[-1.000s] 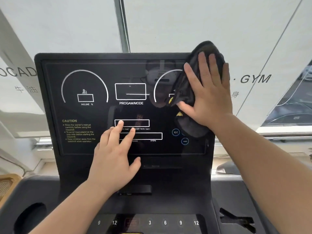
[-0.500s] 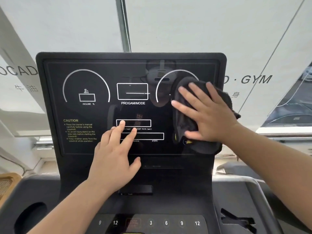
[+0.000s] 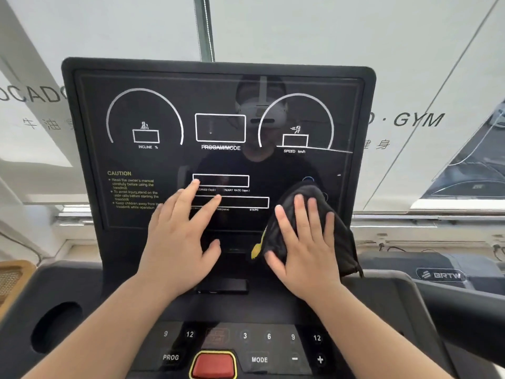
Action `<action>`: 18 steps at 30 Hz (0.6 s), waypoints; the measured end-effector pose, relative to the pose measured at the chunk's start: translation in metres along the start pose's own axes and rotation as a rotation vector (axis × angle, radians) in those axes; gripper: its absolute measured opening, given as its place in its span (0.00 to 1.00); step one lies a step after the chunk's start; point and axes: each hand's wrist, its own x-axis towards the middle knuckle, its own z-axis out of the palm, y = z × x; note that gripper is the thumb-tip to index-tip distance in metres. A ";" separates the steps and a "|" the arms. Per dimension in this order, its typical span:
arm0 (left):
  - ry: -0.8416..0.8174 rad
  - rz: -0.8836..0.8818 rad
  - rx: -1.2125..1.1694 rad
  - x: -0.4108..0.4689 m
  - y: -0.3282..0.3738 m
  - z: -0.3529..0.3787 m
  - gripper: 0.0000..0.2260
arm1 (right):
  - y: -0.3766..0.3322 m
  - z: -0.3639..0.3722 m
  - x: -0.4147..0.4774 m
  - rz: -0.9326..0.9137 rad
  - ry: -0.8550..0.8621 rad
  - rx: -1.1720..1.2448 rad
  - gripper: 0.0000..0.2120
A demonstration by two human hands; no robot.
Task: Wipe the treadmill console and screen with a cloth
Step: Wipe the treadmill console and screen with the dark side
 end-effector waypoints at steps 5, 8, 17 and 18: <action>0.000 -0.132 -0.024 -0.041 -0.026 0.006 0.33 | -0.006 0.004 -0.040 0.061 -0.090 0.006 0.47; -0.098 -0.185 -0.045 -0.069 -0.041 0.016 0.33 | -0.019 0.006 -0.062 0.084 -0.145 0.011 0.48; -0.189 -0.166 -0.039 -0.093 -0.056 0.025 0.35 | -0.082 -0.005 -0.049 0.026 -0.232 0.068 0.44; -0.187 -0.175 -0.041 -0.093 -0.058 0.025 0.35 | -0.093 -0.005 -0.046 -0.005 -0.228 0.098 0.43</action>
